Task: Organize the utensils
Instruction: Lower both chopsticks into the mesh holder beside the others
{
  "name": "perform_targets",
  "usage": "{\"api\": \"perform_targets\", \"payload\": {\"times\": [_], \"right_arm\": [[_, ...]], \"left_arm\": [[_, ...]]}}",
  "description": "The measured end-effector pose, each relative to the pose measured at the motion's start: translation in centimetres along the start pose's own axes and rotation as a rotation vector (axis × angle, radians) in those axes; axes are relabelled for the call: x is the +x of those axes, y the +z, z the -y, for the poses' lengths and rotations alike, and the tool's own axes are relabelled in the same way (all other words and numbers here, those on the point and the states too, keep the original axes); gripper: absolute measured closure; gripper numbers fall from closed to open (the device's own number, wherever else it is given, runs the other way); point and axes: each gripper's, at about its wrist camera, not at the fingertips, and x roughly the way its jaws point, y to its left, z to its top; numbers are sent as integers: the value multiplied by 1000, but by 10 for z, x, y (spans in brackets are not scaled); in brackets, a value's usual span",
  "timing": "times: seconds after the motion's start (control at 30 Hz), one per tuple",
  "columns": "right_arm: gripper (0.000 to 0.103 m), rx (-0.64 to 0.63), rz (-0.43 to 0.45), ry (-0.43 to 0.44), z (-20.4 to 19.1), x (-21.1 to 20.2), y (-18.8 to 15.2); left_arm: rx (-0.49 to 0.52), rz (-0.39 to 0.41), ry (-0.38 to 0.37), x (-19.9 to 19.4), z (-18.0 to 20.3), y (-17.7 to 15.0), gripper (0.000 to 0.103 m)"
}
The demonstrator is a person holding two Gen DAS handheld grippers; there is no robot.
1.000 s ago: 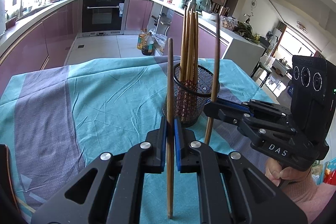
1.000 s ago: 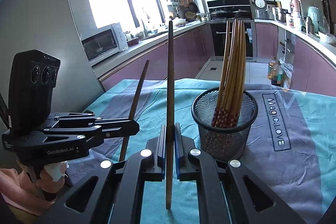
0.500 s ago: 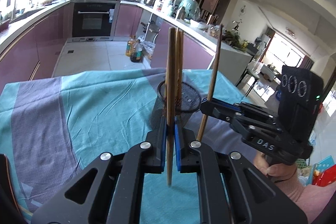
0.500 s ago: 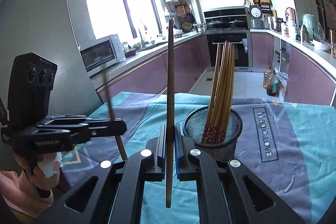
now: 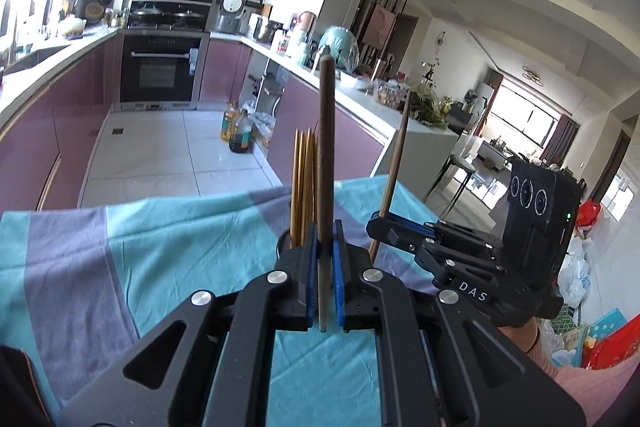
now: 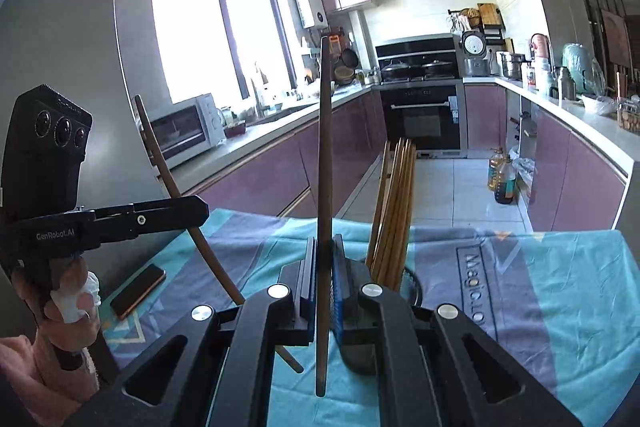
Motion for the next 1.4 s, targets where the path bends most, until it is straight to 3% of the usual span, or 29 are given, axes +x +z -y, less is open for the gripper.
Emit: {"api": "perform_targets", "payload": {"times": [0.37,0.87,1.4], "right_arm": [[97,-13,80,-28,10,5,34],[97,-12,-12,-77,15,43,10],[97,36,-108,-80,27,61,-15]], "left_arm": [[64,81,22,-4,27,38,96],[113,-95,97,53,36,14,96],[142,-182,120,86,24,13,96]]}}
